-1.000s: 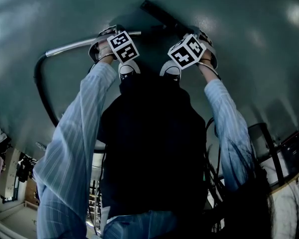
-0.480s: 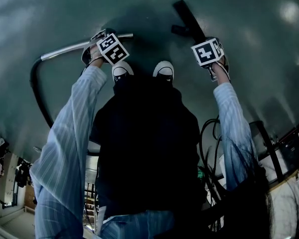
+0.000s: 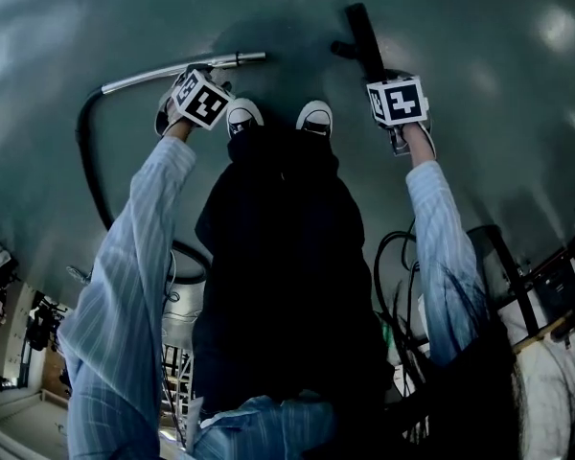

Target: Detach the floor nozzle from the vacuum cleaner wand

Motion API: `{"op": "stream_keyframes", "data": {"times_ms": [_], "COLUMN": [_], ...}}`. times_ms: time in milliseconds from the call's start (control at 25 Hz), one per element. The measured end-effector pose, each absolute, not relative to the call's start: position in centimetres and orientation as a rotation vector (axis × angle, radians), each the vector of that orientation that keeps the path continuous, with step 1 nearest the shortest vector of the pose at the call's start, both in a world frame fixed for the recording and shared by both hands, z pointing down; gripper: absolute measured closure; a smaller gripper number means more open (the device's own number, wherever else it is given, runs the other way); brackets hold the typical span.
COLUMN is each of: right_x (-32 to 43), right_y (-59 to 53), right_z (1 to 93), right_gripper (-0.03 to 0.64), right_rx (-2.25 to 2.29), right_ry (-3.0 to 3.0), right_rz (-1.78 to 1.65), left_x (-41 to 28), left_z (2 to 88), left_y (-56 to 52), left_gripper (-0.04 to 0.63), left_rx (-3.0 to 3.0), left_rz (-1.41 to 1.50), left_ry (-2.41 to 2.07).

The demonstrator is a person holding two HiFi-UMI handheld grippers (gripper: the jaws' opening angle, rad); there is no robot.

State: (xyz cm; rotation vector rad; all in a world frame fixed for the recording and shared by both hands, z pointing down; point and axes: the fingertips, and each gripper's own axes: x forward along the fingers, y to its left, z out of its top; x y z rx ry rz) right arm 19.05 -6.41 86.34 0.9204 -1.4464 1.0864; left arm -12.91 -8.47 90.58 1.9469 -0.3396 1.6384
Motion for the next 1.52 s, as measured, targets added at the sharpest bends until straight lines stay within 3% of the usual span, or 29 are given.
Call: {"op": "stream_keyframes", "data": {"times_ms": [720,840,960,1120,1520], "right_x": [11.4,10.6,9.6,8.8,6.2], "right_y": [-4.4,-4.8,-4.6,-4.6,-3.5], "right_z": [59.7,56.5,53.6,49.6,38.7], "right_gripper": [0.397,0.435,0.531,0.569,0.577], "right_rx": [1.055,1.096,1.151,1.17,1.216], "right_ry": [-1.648,-1.704,-1.73,-1.763,-1.863], "right_rz": [1.311,1.236,1.133,1.117,1.12], "left_x": [-10.2,-10.7,-11.7,-10.8,-9.1], "left_z": [61.3,57.4,53.6,48.0,32.7], "left_y": [-6.3,-6.7,-5.9,-5.1,-1.2], "left_gripper": [0.42,0.499,0.568,0.586,0.588], "left_rx": [1.911,1.879,1.852,1.868,1.933], "left_rz": [1.244,1.163,1.061,0.933,0.698], "left_ry": [-0.666,-0.801,-0.911,-0.982,-1.1]}}
